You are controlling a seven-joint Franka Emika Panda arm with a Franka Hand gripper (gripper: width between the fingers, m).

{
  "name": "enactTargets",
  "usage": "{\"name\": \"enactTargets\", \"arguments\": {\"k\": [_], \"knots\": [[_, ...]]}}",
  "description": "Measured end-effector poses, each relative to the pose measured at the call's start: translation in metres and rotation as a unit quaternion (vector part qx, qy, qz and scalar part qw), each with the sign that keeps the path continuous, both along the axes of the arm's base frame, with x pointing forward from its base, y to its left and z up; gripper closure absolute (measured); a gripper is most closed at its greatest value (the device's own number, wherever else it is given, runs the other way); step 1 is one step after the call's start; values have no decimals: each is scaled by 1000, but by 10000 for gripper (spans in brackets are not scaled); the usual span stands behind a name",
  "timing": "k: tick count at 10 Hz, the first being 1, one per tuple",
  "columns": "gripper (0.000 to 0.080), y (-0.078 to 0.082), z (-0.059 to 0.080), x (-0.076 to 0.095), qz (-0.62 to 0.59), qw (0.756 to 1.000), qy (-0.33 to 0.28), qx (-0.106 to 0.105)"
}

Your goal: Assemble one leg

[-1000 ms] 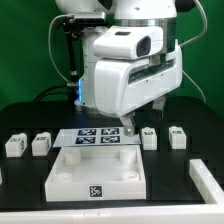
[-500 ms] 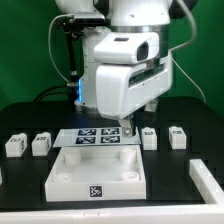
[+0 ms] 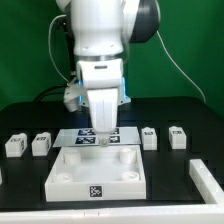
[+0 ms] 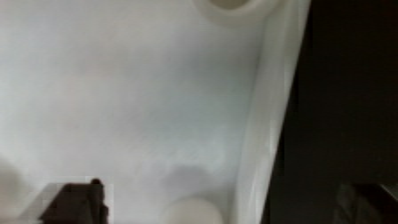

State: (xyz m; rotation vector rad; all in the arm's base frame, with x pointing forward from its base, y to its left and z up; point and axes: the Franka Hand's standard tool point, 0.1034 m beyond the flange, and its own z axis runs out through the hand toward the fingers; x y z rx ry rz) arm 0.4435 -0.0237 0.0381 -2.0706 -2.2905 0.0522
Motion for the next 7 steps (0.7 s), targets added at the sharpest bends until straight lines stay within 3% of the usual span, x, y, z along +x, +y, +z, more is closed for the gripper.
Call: {"name": "enactTargets", "arguments": {"k": [2, 4, 5, 6, 7], "knots": [[150, 5, -22, -5, -25, 1000, 10, 4], [150, 6, -30, -8, -37, 999, 18, 5], [274, 6, -30, -8, -38, 999, 18, 5], [274, 6, -30, -8, -38, 999, 18, 5], [423, 6, -31, -8, -38, 999, 18, 5]]}}
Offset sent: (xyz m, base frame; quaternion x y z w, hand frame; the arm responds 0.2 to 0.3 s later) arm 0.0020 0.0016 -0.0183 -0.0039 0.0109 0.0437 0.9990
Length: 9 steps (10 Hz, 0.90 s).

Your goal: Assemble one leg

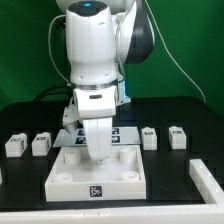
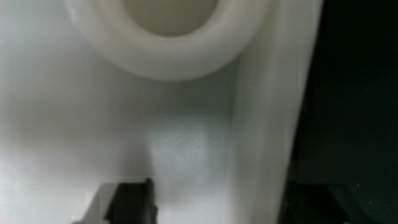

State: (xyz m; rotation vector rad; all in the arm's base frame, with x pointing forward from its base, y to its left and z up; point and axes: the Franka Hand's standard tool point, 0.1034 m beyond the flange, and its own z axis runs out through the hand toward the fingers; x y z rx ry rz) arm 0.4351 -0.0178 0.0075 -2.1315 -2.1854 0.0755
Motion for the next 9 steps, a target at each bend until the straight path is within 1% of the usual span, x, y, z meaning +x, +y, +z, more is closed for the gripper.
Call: {"name": "enactTargets", "arguments": {"k": [2, 3, 4, 9], "knots": [[696, 0, 0, -1, 0, 1000, 1, 0], [696, -1, 1, 1, -1, 1000, -4, 0], [736, -1, 1, 3, -1, 1000, -7, 0], [736, -1, 1, 3, -1, 1000, -8, 0]]}}
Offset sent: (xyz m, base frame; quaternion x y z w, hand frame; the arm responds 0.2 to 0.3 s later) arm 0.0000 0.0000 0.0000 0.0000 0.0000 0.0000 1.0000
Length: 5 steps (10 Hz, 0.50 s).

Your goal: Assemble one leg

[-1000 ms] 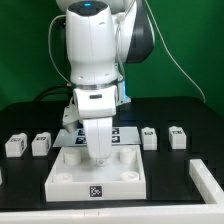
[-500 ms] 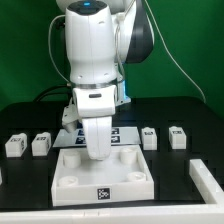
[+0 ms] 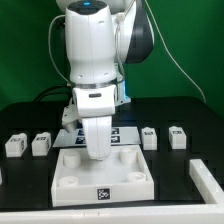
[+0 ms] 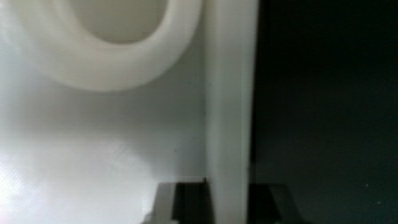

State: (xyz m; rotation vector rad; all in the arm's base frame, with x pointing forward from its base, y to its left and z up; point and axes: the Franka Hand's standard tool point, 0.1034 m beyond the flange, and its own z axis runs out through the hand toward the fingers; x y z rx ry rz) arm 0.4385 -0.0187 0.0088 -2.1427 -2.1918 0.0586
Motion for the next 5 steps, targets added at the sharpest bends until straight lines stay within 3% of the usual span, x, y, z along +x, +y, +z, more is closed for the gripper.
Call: {"name": "enactTargets", "arguments": {"k": [2, 4, 5], "knots": [[735, 10, -1, 6, -6, 1000, -6, 3], [736, 44, 3, 27, -41, 999, -14, 6], [739, 66, 11, 46, -59, 998, -10, 4]]}}
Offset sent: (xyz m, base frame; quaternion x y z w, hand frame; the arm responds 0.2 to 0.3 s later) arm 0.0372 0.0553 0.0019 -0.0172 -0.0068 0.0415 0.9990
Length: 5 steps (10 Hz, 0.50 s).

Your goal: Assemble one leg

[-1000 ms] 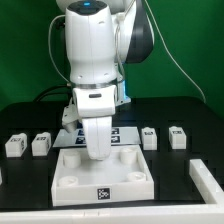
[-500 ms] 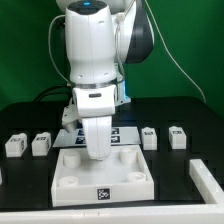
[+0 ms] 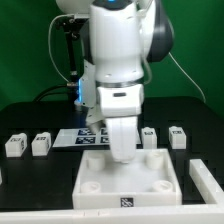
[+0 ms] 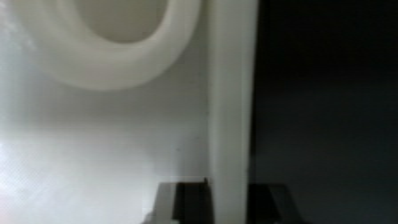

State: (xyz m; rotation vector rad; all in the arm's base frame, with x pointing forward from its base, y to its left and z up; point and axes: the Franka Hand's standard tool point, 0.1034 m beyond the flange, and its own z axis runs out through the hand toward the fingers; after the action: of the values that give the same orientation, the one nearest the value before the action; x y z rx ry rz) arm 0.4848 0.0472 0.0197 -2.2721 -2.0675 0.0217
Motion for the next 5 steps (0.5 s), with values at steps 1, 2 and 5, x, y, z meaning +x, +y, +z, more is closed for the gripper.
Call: {"name": "enactTargets", "arguments": {"k": [1, 2, 5], "knots": [[739, 13, 6, 16, 1, 1000, -6, 1], [739, 20, 5, 18, 6, 1000, 2, -1], [739, 19, -2, 18, 17, 1000, 8, -4]]}}
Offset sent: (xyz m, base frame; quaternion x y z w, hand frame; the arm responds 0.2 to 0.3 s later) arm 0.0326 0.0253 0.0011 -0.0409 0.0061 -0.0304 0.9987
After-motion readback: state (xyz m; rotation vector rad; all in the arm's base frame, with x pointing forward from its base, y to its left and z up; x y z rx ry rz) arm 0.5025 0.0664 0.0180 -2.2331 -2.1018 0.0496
